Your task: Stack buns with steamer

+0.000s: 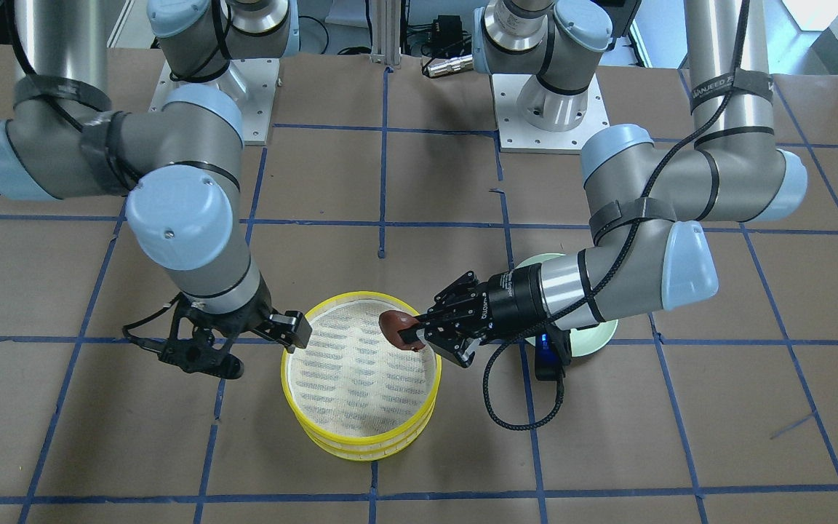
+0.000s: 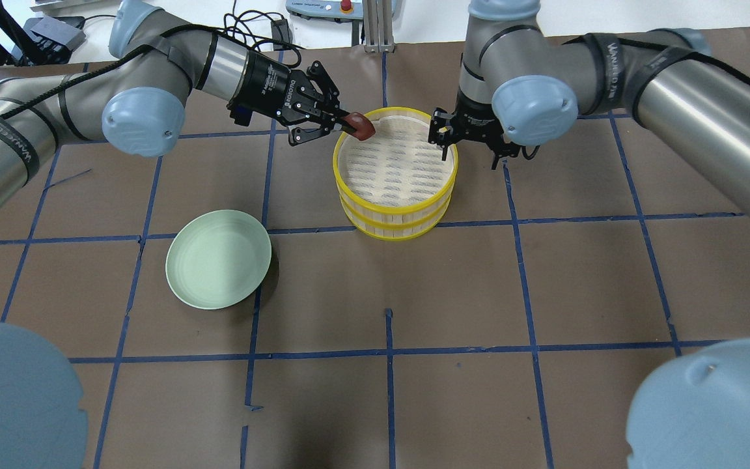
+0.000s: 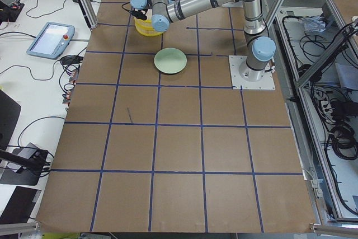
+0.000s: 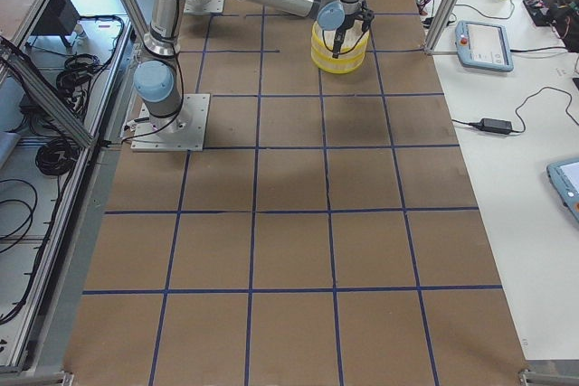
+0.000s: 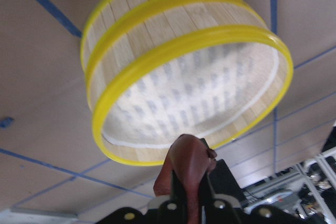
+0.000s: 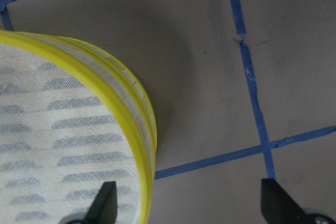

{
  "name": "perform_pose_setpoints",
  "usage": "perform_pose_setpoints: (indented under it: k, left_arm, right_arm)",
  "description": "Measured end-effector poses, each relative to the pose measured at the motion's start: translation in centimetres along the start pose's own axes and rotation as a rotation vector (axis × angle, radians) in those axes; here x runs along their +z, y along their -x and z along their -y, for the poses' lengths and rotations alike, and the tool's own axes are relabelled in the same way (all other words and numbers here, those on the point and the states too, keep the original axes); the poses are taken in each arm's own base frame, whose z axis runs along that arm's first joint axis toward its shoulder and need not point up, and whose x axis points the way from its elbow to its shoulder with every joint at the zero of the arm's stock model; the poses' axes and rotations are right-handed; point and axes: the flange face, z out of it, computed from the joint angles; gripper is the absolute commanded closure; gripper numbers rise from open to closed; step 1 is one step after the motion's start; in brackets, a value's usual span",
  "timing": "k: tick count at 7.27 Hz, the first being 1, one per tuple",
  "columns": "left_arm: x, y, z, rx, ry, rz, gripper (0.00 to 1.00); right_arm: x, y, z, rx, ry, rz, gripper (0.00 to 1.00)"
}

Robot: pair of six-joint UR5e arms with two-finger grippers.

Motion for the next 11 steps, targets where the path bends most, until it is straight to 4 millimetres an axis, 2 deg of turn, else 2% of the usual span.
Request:
perform_pose_setpoints:
  k: [1, 2, 3, 4, 5, 6, 7, 9, 11]
  left_arm:
    - [0.4, -0.1, 0.1, -0.008, 0.015, -0.007, 0.00]
    - [0.7, -0.2, 0.1, -0.006, 0.019, -0.008, 0.00]
    - [0.7, -0.2, 0.1, 0.001, 0.018, -0.008, 0.00]
    - [0.7, -0.2, 0.1, 0.011, 0.016, -0.007, 0.00]
    - [0.8, -0.2, 0.1, 0.018, 0.015, -0.007, 0.01]
    - [0.8, -0.2, 0.1, 0.027, 0.010, -0.006, 0.00]
    - [0.6, 0.1, 0.4, 0.077, -0.048, 0.012, 0.00]
    - [-0.8, 1.4, 1.7, 0.336, -0.317, 0.158, 0.01]
    - [-3.0, 2.7, 3.7, 0.684, -0.550, 0.454, 0.01]
  right_arm:
    - [-3.8, -3.1, -0.4, -0.030, 0.002, 0.002, 0.00]
    - [-7.9, -5.7, -1.5, -0.053, 0.003, 0.003, 0.00]
    - [-11.9, -7.3, -3.2, -0.070, 0.010, 0.000, 0.00]
    - [-15.6, -7.9, -5.0, -0.089, 0.017, -0.006, 0.00]
    - [-18.3, -8.2, -6.9, -0.110, 0.019, -0.009, 0.00]
    - [-20.1, -8.2, -8.6, -0.132, 0.019, -0.011, 0.00]
    - [-20.7, -8.1, -9.4, -0.153, 0.021, -0.013, 0.00]
    - [-20.7, -8.0, -9.8, -0.173, 0.027, -0.015, 0.00]
    - [-20.1, -7.9, -9.9, -0.178, 0.039, -0.008, 0.00]
